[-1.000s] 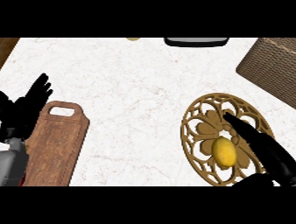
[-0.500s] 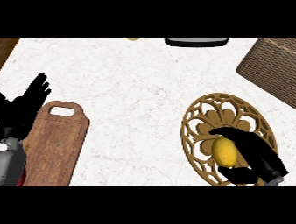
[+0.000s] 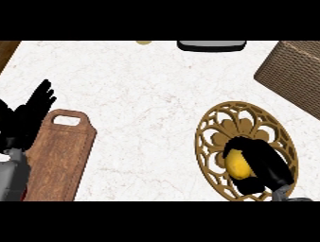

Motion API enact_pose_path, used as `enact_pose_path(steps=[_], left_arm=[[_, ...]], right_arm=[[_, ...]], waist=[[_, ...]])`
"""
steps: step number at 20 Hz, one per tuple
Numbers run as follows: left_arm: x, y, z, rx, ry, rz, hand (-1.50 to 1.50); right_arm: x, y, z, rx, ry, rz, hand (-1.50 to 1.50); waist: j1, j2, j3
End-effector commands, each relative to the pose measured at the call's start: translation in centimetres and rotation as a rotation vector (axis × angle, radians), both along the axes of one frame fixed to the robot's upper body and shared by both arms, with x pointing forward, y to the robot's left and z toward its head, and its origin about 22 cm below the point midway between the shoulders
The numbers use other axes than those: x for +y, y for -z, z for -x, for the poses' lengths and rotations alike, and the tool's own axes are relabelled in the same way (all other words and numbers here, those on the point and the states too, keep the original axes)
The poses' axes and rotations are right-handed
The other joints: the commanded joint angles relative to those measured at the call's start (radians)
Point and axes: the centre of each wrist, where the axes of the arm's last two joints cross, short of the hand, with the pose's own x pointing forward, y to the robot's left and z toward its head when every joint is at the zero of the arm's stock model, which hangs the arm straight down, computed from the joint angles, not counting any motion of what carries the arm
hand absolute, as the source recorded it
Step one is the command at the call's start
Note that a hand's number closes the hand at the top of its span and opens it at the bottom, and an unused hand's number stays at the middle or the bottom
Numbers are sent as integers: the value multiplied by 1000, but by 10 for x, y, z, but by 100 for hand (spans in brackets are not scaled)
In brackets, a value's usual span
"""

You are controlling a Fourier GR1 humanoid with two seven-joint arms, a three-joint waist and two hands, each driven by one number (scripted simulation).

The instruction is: Pick the lemon from the placemat and place it in the basket

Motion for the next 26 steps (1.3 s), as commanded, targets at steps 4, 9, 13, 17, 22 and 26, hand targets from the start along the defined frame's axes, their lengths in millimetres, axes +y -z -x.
enact_pose_path(steps=[4,9,13,17,22,26], left_arm=[[-12,-4,-7,-17,55,2,0],[-31,-8,-16,-8,56,-1,0],[-12,-8,0,-17,66,-17,0],[-24,2,-6,-14,33,-26,0],[-2,0,-4,-9,21,-11,0],[-12,-3,-4,-8,4,-19,0]], right_arm=[[80,-5,-44,46,347,-1,150],[128,-17,-86,43,476,47,150],[140,-33,-97,-9,544,-219,150],[157,-66,-92,-223,499,-472,150],[187,-113,-94,-450,521,-487,150],[194,-152,-96,-496,624,-446,150]], waist=[[45,17,9],[56,19,10],[65,15,11],[44,14,10],[17,5,8],[4,2,8]])
